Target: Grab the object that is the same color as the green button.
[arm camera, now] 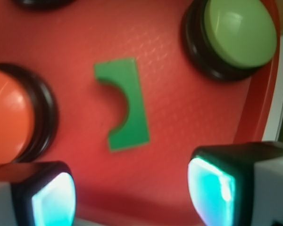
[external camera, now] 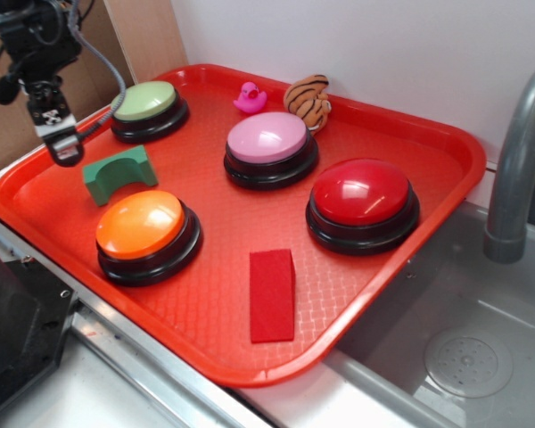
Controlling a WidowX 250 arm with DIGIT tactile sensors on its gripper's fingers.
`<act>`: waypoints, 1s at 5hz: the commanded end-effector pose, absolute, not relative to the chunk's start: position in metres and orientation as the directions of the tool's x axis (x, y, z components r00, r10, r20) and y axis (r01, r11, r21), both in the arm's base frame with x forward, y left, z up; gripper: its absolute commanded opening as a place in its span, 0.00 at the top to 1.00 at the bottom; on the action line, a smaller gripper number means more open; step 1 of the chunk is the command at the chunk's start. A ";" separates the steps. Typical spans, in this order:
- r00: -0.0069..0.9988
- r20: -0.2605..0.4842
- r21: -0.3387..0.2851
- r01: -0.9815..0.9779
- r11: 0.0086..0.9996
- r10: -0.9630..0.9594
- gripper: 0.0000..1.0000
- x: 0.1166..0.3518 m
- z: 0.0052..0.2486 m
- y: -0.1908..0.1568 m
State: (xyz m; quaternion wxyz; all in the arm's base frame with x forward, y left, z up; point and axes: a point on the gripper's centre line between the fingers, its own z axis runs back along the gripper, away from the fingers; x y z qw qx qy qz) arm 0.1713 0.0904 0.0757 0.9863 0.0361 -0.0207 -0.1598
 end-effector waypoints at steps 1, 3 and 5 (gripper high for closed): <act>0.940 0.006 0.070 0.340 0.938 -0.342 0.00 0.198 0.037 0.105; 0.929 0.037 0.024 0.367 0.930 -0.368 1.00 0.204 0.013 0.093; 0.958 -0.039 0.122 0.286 0.950 -0.284 1.00 0.195 0.053 0.093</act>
